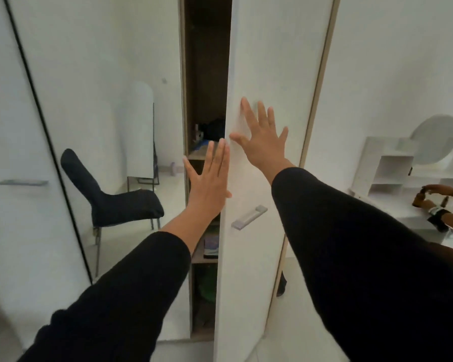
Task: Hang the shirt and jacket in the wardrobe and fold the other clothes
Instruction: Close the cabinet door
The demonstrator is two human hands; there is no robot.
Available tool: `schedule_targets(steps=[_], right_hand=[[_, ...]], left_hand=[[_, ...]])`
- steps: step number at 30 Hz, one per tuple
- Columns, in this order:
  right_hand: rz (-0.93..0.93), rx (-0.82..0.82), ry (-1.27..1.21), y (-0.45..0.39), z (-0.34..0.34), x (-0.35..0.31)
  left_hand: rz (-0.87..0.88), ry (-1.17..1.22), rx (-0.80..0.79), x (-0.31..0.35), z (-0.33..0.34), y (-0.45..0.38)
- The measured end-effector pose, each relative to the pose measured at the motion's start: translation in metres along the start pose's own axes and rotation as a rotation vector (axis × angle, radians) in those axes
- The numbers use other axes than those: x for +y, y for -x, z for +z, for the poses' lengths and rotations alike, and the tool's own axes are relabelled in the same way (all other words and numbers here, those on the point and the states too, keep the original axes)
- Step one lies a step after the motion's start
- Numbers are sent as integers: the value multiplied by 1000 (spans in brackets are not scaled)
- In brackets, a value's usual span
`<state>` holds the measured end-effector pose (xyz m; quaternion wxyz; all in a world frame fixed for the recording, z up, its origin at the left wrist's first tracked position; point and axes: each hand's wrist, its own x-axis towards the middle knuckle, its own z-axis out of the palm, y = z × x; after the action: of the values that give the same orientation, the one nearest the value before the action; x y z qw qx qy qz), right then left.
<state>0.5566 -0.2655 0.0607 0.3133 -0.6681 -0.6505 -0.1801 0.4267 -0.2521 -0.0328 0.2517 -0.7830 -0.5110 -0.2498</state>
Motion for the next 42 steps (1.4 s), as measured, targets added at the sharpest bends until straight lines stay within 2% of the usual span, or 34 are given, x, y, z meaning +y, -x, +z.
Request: schedule_targets(steps=[7, 11, 20, 25, 31, 42], right_hand=[[-150, 118, 94, -71, 60, -20], [-197, 122, 98, -104, 89, -25], [-218, 100, 149, -160, 138, -22], [-194, 105, 174, -183, 159, -20], [-150, 150, 170, -197, 185, -24], [-92, 118, 129, -197, 182, -35]], left_hand=[[-139, -184, -54, -52, 39, -41], [-266, -273, -56, -69, 66, -68], [-374, -274, -103, -95, 116, -125], [-363, -206, -161, -108, 139, -153], [-354, -167, -117, -118, 165, -172], [-354, -67, -153, -120, 167, -174]])
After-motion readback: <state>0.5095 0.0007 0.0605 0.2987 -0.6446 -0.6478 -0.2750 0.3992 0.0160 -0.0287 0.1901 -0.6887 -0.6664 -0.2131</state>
